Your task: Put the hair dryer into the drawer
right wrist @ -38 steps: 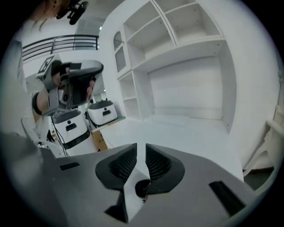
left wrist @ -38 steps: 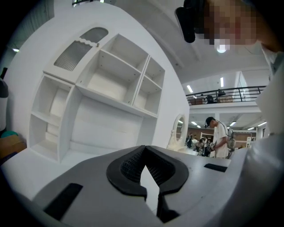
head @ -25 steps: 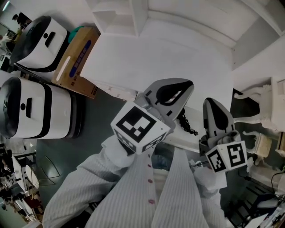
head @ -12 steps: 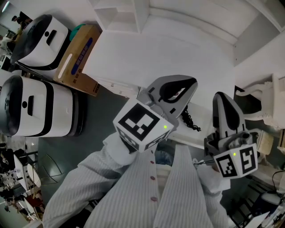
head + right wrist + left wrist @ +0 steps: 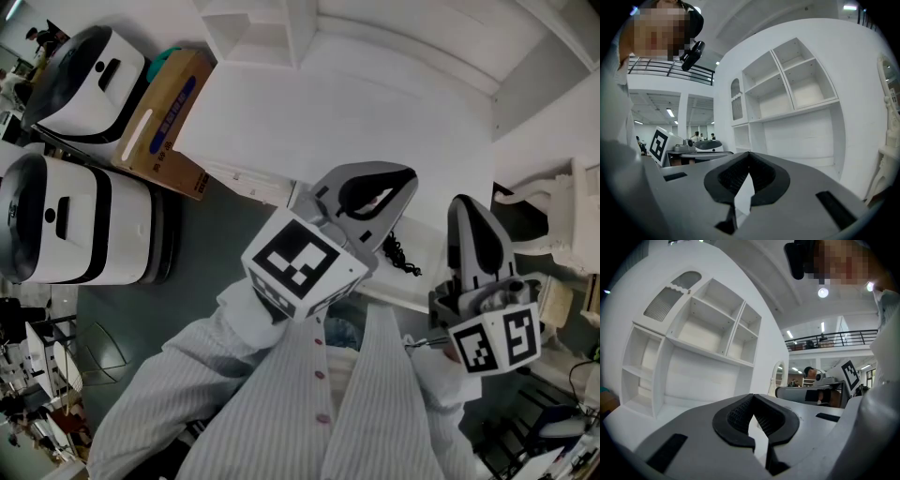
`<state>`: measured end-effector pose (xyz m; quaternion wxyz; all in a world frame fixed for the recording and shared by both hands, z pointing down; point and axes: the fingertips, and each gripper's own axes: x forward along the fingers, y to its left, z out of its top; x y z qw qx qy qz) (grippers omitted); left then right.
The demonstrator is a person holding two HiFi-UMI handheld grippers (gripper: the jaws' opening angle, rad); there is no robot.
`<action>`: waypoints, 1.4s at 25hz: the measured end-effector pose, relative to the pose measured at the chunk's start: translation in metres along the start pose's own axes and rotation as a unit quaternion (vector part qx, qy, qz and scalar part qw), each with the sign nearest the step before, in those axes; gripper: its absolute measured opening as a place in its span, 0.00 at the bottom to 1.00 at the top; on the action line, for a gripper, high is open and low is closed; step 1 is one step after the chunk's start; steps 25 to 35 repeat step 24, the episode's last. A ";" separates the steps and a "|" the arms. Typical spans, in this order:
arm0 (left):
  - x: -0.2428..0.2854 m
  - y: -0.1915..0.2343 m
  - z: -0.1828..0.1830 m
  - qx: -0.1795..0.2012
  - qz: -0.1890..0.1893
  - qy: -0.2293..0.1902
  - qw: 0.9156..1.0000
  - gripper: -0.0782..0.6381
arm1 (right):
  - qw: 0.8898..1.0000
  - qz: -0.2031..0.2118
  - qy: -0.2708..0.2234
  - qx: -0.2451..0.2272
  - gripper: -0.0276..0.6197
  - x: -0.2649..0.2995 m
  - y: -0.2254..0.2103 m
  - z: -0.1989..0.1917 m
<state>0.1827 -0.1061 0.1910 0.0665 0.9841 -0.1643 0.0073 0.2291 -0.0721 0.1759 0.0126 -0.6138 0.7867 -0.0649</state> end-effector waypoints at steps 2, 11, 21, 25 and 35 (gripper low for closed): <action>0.000 0.000 0.001 0.003 0.000 -0.001 1.000 0.12 | 1.000 -0.001 0.000 0.001 0.06 0.000 0.000 0.000; 0.000 -0.002 0.000 0.003 0.000 -0.002 1.000 0.12 | 1.000 0.001 0.004 0.002 0.06 -0.001 0.000 -0.005; 0.003 0.004 0.007 -0.020 -0.016 -0.006 1.000 0.12 | 1.000 0.005 0.006 0.001 0.06 0.000 -0.001 -0.004; 0.007 0.007 0.018 -0.018 -0.031 -0.013 0.999 0.12 | 1.000 0.003 0.006 -0.002 0.06 0.000 -0.003 -0.003; 0.007 0.007 0.018 -0.018 -0.031 -0.013 0.999 0.12 | 1.000 0.003 0.006 -0.002 0.06 0.000 -0.003 -0.003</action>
